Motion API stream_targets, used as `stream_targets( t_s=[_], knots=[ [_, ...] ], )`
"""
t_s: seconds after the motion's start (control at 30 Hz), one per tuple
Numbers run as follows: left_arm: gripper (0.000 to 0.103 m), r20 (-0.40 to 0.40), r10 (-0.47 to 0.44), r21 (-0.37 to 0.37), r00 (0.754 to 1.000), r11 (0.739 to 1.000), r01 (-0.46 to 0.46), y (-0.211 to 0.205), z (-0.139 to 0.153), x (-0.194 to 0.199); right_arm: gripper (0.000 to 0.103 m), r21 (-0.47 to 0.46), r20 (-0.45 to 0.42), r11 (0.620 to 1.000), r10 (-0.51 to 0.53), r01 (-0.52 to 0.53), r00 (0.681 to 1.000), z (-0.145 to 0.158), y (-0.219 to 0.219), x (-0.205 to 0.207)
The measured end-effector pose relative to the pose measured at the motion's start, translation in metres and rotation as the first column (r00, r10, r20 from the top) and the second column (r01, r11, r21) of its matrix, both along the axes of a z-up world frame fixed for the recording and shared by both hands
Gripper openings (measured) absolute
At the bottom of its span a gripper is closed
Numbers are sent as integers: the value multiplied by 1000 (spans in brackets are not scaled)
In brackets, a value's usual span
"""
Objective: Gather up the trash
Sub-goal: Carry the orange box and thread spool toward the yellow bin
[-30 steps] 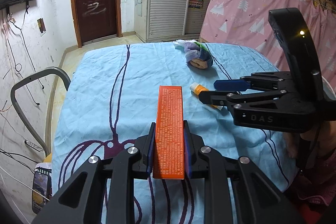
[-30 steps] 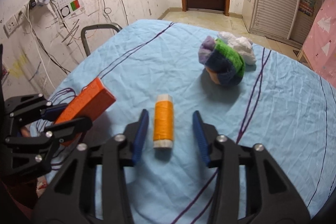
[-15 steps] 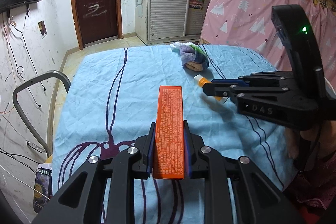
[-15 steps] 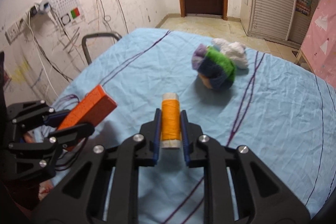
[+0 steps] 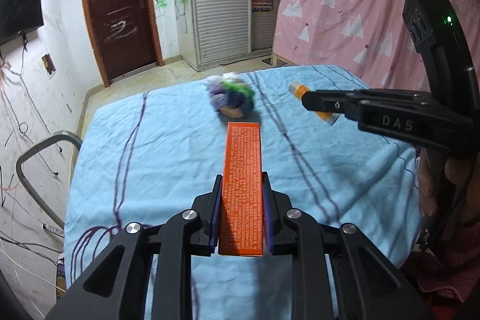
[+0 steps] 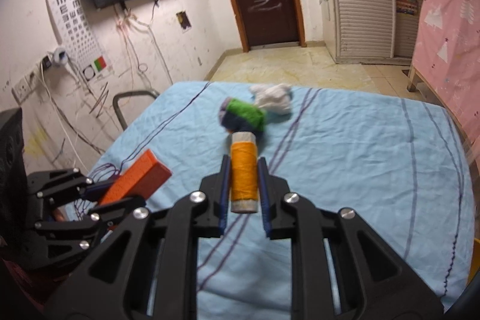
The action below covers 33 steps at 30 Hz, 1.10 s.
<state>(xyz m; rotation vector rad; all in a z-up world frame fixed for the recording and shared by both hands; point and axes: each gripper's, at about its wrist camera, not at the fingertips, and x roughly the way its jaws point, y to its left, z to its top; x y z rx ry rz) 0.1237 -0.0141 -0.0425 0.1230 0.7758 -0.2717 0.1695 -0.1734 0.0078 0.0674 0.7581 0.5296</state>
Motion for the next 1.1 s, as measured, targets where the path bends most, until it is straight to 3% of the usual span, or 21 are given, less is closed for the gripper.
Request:
stream_targets(
  t_s=[0.6,1.1],
  knots=[
    [14,-11,-143,75,990,987,143,-103,3,7,17,133,38,971,-205,199,978,13,-128,-15],
    [14,-28,-261,132,965,956,263,-193,1,7,17,201,31,919,-352,339,936,4,-228,-33]
  ],
)
